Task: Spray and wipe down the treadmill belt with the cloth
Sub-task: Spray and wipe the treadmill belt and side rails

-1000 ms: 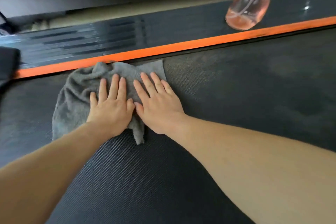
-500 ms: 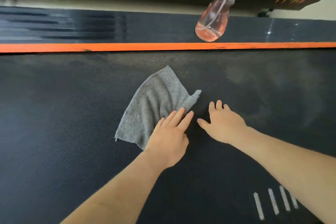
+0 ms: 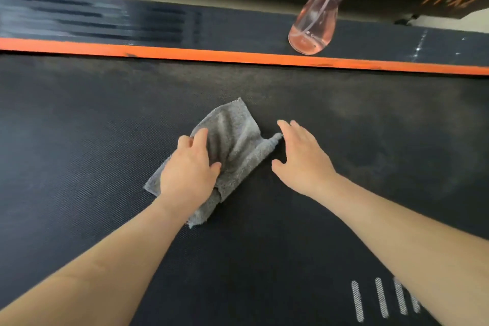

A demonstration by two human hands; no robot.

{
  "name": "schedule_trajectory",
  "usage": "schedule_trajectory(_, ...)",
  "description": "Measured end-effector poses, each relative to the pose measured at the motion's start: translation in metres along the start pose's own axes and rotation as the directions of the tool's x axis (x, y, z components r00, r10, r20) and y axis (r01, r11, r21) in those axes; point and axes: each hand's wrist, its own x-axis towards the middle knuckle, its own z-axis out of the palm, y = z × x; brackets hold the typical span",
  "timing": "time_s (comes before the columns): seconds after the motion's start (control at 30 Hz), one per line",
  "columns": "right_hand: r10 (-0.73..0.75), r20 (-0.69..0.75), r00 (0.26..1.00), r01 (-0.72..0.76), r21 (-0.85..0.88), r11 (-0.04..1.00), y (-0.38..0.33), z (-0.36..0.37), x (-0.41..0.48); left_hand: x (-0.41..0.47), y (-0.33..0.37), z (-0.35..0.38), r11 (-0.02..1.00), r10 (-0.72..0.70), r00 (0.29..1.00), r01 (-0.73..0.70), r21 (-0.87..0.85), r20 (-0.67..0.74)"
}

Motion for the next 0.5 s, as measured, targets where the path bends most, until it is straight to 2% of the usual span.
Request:
schedule_trajectory(0.1, -0.142, -0.044, 0.989, 0.147, 0.166, 0.975, -0.015, 0.009, 0.005, 0.013, 0.003, -0.003, 0.989, -0.097, 0.991, 0.086, -0.118, -0.096)
schedule_trajectory(0.17, -0.108, -0.059, 0.992, 0.120, 0.284, 0.951, -0.023, 0.018, 0.008, 0.022, 0.000, -0.011, 0.961, -0.218, 0.971, 0.197, -0.192, -0.095)
schedule_trajectory(0.23, 0.013, 0.054, 0.998, -0.038, 0.493, 0.869, -0.015, 0.020, 0.002, 0.022, 0.005, -0.008, 0.955, -0.256, 0.966, 0.246, -0.165, -0.042)
schedule_trajectory(0.3, 0.072, 0.240, 0.968, -0.219, 0.672, 0.707, 0.002, 0.019, -0.014, 0.014, 0.016, -0.002, 0.951, -0.230, 0.973, 0.222, -0.216, -0.014)
schedule_trajectory(0.33, 0.070, 0.319, 0.945, -0.286, 0.705, 0.649, 0.013, 0.015, -0.028, 0.005, 0.025, 0.001, 0.942, -0.208, 0.978, 0.197, -0.273, -0.012)
schedule_trajectory(0.4, 0.042, 0.426, 0.904, -0.364, 0.714, 0.599, 0.034, 0.009, -0.055, -0.017, 0.043, 0.001, 0.898, -0.194, 0.981, 0.167, -0.407, -0.026)
schedule_trajectory(0.5, 0.027, 0.477, 0.878, -0.428, 0.760, 0.490, 0.066, -0.002, -0.099, -0.047, 0.079, 0.004, 0.833, -0.149, 0.989, 0.114, -0.541, -0.021)
